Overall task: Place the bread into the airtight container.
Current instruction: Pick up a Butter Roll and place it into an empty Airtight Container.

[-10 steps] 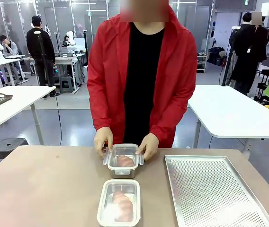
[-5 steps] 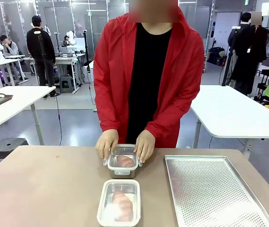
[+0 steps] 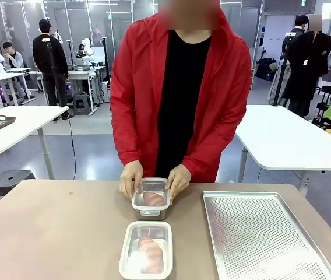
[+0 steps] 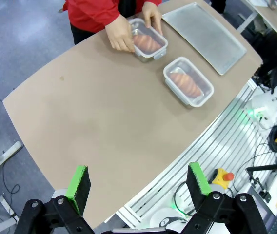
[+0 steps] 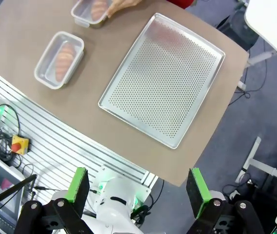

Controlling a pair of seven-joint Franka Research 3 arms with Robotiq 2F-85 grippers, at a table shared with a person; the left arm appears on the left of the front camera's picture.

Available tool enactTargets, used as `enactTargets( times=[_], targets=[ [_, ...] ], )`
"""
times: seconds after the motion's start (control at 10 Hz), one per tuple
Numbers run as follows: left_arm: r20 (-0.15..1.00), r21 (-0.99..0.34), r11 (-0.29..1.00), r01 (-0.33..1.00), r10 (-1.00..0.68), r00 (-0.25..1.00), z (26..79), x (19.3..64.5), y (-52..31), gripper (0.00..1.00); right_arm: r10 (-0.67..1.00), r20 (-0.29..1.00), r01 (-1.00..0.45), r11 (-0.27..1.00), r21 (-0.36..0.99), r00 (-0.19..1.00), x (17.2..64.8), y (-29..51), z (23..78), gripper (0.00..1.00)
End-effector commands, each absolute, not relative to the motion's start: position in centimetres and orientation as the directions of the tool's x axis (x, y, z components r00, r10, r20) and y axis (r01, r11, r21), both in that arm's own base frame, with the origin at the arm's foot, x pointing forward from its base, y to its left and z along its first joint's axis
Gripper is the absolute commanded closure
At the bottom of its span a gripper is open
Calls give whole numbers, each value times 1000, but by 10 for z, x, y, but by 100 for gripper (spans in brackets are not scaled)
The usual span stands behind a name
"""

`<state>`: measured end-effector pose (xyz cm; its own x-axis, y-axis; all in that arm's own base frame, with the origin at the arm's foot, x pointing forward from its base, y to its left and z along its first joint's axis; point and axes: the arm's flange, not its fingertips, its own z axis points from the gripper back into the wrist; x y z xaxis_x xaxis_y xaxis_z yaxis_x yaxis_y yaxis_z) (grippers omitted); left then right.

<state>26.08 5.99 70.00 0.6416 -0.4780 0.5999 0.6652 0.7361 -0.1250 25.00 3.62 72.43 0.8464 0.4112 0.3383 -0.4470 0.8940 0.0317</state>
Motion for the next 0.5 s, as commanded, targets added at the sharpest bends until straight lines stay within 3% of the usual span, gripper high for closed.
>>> enactTargets(
  times=[0.0, 0.4],
  targets=[
    [605, -126, 725, 677, -485, 631, 701, 261, 60, 0, 419, 343, -456, 889, 32, 841, 251, 34, 727, 0],
    [605, -126, 725, 677, -485, 631, 701, 261, 60, 0, 419, 343, -456, 889, 32, 841, 251, 34, 727, 0]
  ],
)
